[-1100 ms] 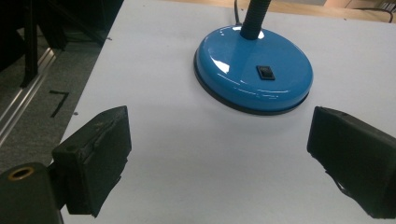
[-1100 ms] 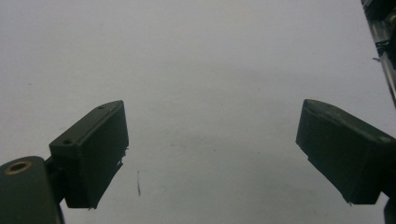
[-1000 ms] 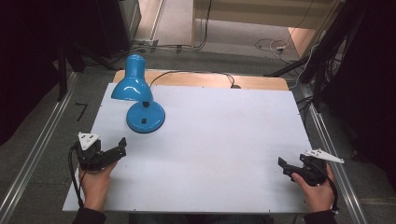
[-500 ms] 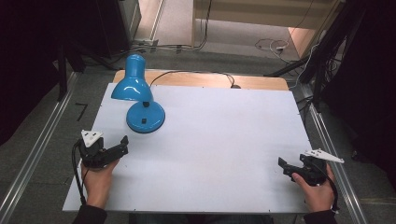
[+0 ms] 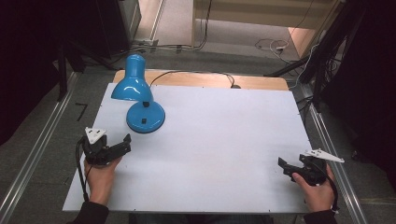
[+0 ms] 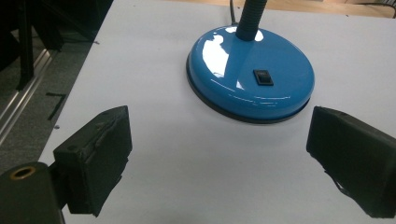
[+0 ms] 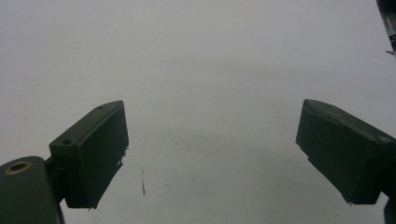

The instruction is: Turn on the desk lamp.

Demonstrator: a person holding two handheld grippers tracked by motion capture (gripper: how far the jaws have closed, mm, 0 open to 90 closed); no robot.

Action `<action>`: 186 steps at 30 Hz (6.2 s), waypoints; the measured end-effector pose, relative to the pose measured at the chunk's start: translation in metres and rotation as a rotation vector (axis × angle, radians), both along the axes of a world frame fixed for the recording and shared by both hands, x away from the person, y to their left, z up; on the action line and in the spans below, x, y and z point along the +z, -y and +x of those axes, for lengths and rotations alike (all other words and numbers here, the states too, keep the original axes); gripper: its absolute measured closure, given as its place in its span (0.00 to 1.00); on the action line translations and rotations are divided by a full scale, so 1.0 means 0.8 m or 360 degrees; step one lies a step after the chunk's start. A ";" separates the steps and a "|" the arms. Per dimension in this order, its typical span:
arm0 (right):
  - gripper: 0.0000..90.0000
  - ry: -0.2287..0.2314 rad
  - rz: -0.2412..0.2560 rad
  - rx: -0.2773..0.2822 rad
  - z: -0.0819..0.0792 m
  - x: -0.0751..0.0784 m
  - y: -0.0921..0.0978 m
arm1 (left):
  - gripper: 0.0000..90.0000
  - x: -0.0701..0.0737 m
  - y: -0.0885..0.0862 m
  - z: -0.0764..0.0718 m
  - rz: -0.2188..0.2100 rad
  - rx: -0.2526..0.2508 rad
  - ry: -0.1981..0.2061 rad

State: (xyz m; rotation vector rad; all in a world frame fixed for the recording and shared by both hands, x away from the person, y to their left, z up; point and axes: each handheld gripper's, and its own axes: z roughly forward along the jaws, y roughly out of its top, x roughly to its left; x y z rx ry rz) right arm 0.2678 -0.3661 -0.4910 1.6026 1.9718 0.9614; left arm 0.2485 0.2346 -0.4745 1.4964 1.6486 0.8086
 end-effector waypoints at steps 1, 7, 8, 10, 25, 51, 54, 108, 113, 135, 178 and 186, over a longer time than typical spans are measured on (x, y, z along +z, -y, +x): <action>0.09 0.0000 0.0002 -0.0001 0.000 0.000 0.000 | 0.08 0.000 0.001 0.001 0.0002 -0.0001 0.0001; 0.09 -0.0001 0.0018 0.0003 0.000 0.000 0.000 | 0.08 -0.002 0.003 0.007 0.0000 -0.0010 -0.0012; 0.09 -0.0004 0.0019 0.0006 0.002 -0.001 0.000 | 0.08 -0.004 0.004 0.008 -0.0003 -0.0015 -0.0019; 0.09 -0.0010 0.0018 0.0005 0.003 -0.002 0.000 | 0.08 -0.005 0.011 0.013 0.0018 -0.0031 -0.0024; 0.09 0.0006 0.0012 -0.0002 0.001 0.000 0.000 | 0.08 -0.003 0.019 0.028 0.0020 -0.0033 -0.0005; 0.09 0.0000 0.0010 0.0002 0.002 0.000 -0.001 | 0.10 -0.005 0.022 0.051 0.0018 -0.0015 0.0004; 0.09 -0.0005 0.0008 0.0000 0.002 -0.001 -0.002 | 0.11 -0.005 0.022 0.054 0.0014 -0.0012 0.0013; 0.09 -0.0006 0.0014 0.0008 0.002 -0.002 -0.003 | 1.00 -0.027 0.044 0.114 -0.0038 -0.0218 0.0003; 0.09 -0.0007 0.0013 0.0011 0.002 -0.002 -0.003 | 1.00 -0.028 0.046 0.115 -0.0033 -0.0224 -0.0006; 0.09 -0.0008 0.0011 0.0018 0.001 -0.002 -0.004 | 1.00 -0.034 0.046 0.117 -0.0017 -0.0229 -0.0012; 0.12 0.0002 0.0014 -0.0001 -0.002 -0.001 -0.003 | 1.00 -0.035 0.046 0.116 -0.0038 -0.0243 -0.0043; 0.12 0.0005 0.0016 -0.0003 -0.001 -0.001 -0.002 | 1.00 -0.036 0.045 0.115 -0.0044 -0.0241 -0.0032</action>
